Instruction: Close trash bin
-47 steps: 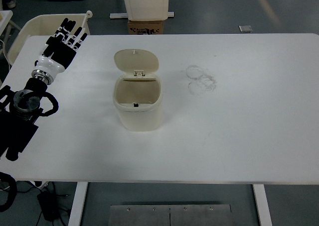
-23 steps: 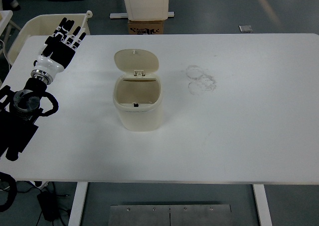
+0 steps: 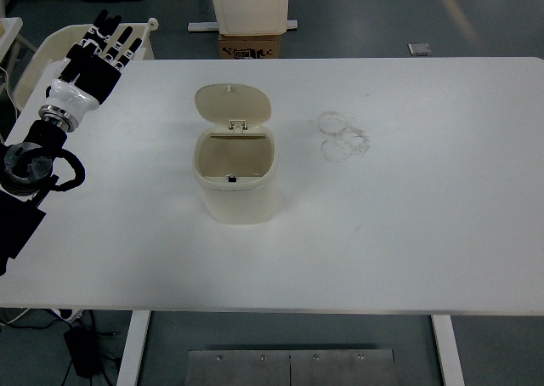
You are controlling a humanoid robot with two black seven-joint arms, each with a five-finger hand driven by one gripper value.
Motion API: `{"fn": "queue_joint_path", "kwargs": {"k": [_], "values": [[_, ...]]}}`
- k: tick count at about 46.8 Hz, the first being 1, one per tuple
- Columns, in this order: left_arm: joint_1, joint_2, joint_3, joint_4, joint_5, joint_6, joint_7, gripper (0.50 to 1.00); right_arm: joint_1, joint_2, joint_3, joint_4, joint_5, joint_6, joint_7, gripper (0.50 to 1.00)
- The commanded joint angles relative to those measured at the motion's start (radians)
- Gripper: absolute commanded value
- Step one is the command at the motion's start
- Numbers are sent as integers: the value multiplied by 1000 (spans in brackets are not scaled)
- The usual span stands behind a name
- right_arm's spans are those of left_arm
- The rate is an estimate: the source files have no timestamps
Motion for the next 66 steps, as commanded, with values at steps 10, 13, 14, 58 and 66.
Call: {"fn": "queue_joint_path", "kwargs": {"k": [10, 13, 14, 58, 66], "values": [[-4, 89, 36, -140, 3, 69, 0, 1000, 0, 0, 0, 0, 0, 0, 1, 993], [-12, 116, 62, -158, 3, 72, 0, 1000, 0, 0, 0, 0, 0, 0, 1, 993], [-13, 124, 70, -163, 3, 74, 0, 1000, 0, 0, 0, 0, 0, 0, 0, 993], [-498, 377, 671, -421, 218, 71, 53, 1000, 0, 0, 0, 0, 0, 0, 0, 993], [-579, 382, 708, -467, 336, 62, 76, 1000, 0, 0, 0, 0, 0, 0, 0, 993]]}}
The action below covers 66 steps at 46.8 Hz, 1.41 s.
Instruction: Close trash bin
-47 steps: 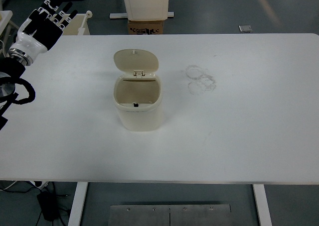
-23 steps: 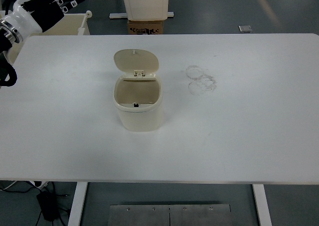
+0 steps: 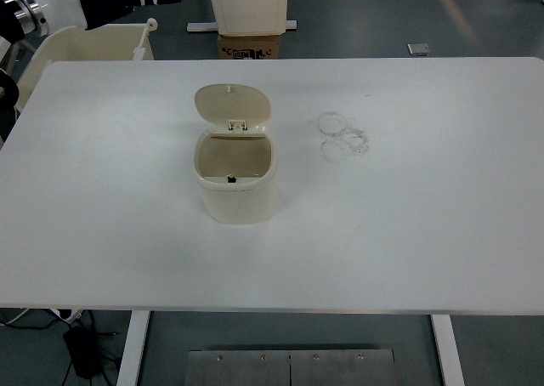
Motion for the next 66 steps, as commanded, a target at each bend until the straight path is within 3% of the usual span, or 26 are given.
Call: {"fn": "queue_joint_path", "kwargs": {"k": [1, 9, 21, 42, 66], "values": [[-38, 2, 11, -33, 69, -9, 20, 1000, 0, 0, 0, 0, 0, 0, 0, 993], [-109, 25, 46, -113, 201, -38, 74, 1000, 0, 0, 0, 0, 2, 0, 0, 993], [-237, 13, 204, -122, 374, -180, 108, 1000, 0, 0, 0, 0, 0, 0, 0, 993], [-259, -79, 273, -133, 488, -217, 109, 1000, 0, 0, 0, 0, 0, 0, 0, 993], [-283, -61, 290, -209, 490, -227, 111, 1000, 0, 0, 0, 0, 0, 0, 0, 993]]}}
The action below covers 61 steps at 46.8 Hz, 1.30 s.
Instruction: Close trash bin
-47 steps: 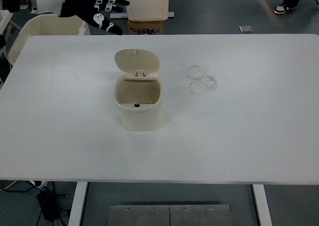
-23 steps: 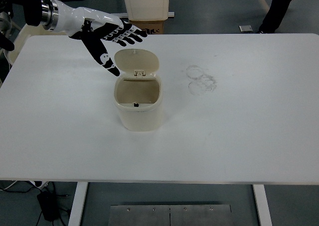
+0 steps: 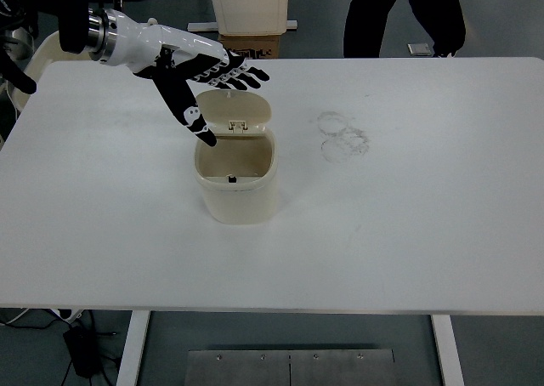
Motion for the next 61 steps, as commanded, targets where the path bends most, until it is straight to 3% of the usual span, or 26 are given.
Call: {"fn": "queue_joint_path", "kwargs": {"k": [1, 12, 61], "values": [[-3, 2, 8, -11, 0, 0, 0, 1000, 0, 0, 0, 0, 0, 1, 0, 993], [-35, 1, 44, -61, 0, 0, 0, 1000, 0, 0, 0, 0, 0, 0, 0, 993], [-9, 4, 140, -139, -15, 2, 0, 1000, 0, 0, 0, 0, 0, 0, 0, 993]]}}
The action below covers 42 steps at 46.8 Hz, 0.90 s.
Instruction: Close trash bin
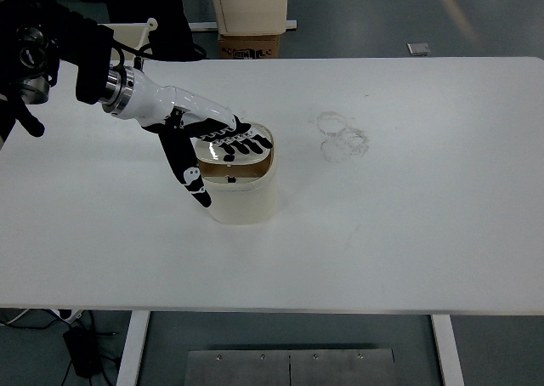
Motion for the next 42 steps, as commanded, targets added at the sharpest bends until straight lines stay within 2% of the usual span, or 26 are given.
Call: {"fn": "queue_joint_path", "kwargs": {"k": [1, 42], "values": [[8, -1, 0, -1, -3, 2, -1, 1000, 0, 0, 0, 0, 0, 0, 2, 993], [66, -1, 9, -15, -22, 37, -1, 1000, 0, 0, 0, 0, 0, 0, 0, 993]]}}
